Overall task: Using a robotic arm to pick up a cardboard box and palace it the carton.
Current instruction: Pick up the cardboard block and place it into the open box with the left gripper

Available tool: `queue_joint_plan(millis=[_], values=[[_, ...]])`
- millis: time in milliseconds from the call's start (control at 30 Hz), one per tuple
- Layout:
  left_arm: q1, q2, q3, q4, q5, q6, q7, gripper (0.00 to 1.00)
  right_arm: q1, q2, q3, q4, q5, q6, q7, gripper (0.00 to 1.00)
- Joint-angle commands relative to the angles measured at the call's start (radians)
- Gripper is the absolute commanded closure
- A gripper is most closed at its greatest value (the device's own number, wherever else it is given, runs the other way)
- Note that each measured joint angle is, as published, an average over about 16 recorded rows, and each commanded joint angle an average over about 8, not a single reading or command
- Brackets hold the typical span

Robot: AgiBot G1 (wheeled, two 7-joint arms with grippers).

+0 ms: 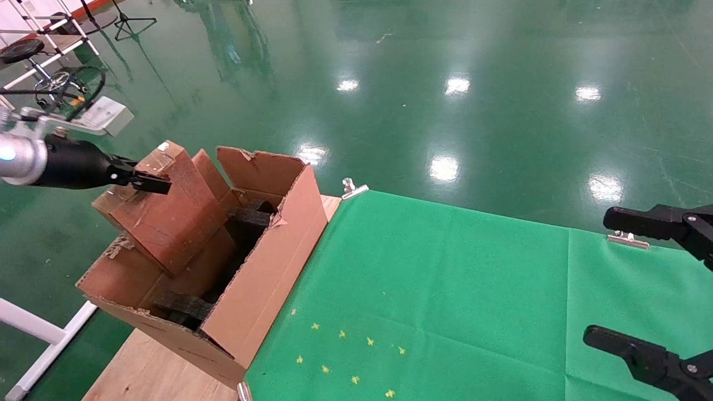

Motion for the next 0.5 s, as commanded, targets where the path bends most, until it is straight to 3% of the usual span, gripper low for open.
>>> queue_joint_plan(millis=[33, 500], values=[[0.01, 0.015, 0.006, 0.019, 0.016, -0.032, -0.023, 1.0, 0.0, 0.0, 0.0, 0.0, 0.0, 0.0, 0.0, 0.0], [0.122, 0.083, 0.031, 0.105, 0.065, -0.187, -0.09, 1.0, 0.0, 0.0, 0.0, 0.0, 0.0, 0.0, 0.0, 0.0]])
